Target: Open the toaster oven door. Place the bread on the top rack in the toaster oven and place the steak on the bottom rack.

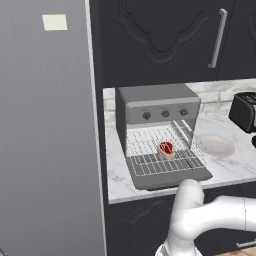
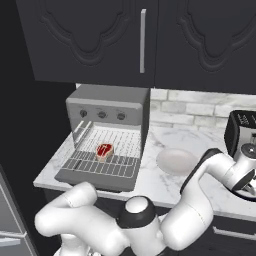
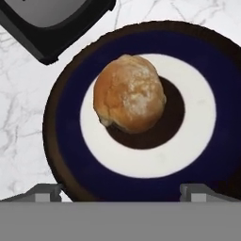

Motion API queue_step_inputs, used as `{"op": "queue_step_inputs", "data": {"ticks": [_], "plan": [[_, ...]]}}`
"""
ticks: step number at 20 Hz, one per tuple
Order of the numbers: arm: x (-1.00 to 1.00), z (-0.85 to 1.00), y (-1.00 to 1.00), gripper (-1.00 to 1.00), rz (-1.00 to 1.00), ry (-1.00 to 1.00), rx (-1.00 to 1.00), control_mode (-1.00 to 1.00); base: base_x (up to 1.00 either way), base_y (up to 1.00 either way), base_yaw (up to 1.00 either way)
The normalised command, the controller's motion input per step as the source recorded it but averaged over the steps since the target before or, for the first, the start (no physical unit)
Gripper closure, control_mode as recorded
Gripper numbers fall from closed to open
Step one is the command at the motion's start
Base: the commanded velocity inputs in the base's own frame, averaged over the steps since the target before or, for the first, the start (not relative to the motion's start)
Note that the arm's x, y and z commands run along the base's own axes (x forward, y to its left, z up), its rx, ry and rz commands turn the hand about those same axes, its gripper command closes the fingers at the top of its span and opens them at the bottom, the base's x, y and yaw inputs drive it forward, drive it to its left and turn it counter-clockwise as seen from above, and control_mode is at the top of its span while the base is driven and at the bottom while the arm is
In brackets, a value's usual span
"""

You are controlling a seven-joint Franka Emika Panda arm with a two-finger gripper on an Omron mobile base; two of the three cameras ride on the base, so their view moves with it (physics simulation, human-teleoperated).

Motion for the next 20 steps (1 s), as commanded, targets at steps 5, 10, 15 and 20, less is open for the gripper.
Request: {"op": "queue_step_inputs", "data": {"ticks": [5,10,15,20], "plan": [[0.28,-0.03,-0.10,-1.00,-0.04,-0.03,0.00,-1.00,0.00,0.00,0.00],[0.18,-0.02,-0.27,-1.00,-0.05,-0.01,0.00,-1.00,0.00,0.00,0.00],[0.13,0.00,-0.36,-1.00,-0.06,0.00,0.00,-1.00,0.00,0.00,0.00],[0.13,0.00,-0.26,-1.00,-0.04,0.00,0.00,-1.00,0.00,0.00,0.00]]}}
